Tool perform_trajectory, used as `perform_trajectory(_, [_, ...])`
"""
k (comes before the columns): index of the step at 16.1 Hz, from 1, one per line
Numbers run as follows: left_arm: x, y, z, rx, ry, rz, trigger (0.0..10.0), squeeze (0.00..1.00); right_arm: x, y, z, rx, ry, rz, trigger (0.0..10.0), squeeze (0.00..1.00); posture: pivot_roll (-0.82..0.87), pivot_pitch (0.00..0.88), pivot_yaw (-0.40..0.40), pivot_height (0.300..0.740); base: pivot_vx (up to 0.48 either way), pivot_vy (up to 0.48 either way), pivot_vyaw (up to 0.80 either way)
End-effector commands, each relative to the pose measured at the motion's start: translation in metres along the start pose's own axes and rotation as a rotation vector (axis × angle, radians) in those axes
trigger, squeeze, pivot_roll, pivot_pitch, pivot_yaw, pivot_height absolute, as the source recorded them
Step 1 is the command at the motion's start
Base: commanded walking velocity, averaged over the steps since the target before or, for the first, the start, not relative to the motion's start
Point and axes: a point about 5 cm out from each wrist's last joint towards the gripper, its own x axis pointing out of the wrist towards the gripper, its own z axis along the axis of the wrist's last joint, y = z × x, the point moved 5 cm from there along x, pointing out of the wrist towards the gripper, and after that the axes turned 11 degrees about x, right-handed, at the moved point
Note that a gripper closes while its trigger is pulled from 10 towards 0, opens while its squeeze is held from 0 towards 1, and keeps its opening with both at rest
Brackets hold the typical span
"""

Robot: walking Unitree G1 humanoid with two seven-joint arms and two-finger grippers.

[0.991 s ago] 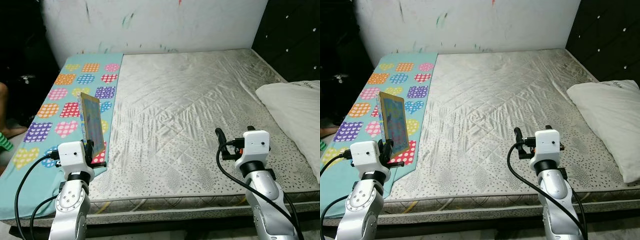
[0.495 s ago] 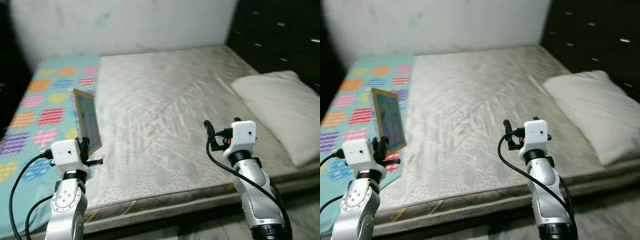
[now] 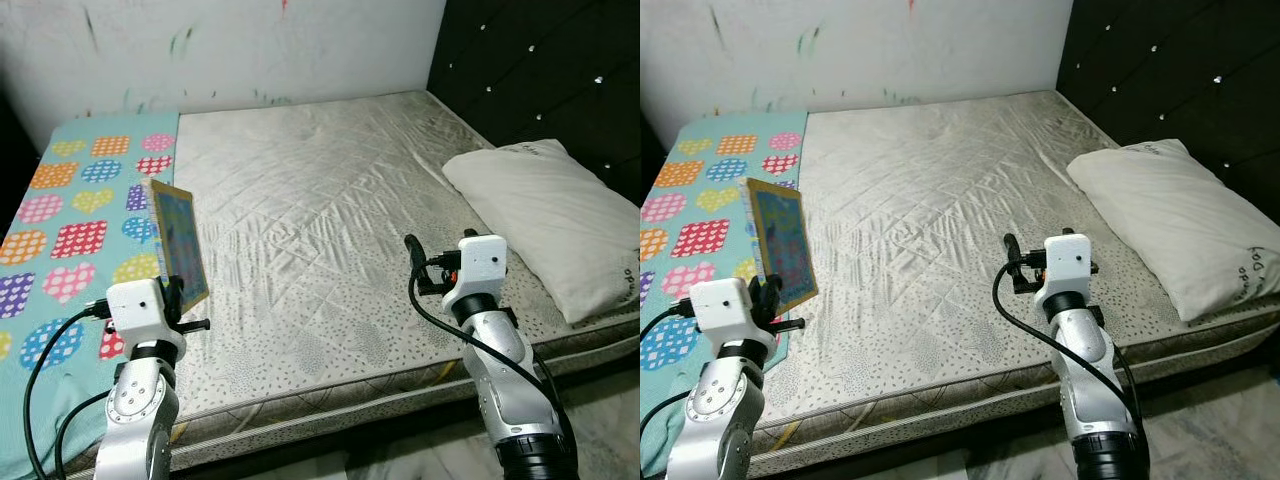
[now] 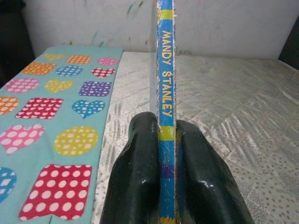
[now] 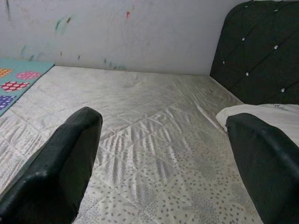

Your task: Clean up the room

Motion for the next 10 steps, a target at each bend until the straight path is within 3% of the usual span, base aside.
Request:
perform_trajectory(1, [0.0017, 0.0025, 0.0164, 0.010, -0.057, 0.005, 10.0, 0.00, 0.0028, -0.0009, 0.0021, -0.004, -0.009, 0.002, 10.0, 0.00, -0.11, 0.000, 0.028, 0.740, 0.000, 0.000, 0.00])
perform_trajectory(10, [0.0030, -0.0014, 0.0173, -0.006, -0.059, 0.000, 10.0, 0.00, 0.0087, 0.0000, 0.0055, -0.025, -0.029, 0.014, 10.0, 0.00, -0.12, 0.000, 0.023, 0.740, 0.000, -0.337, 0.00])
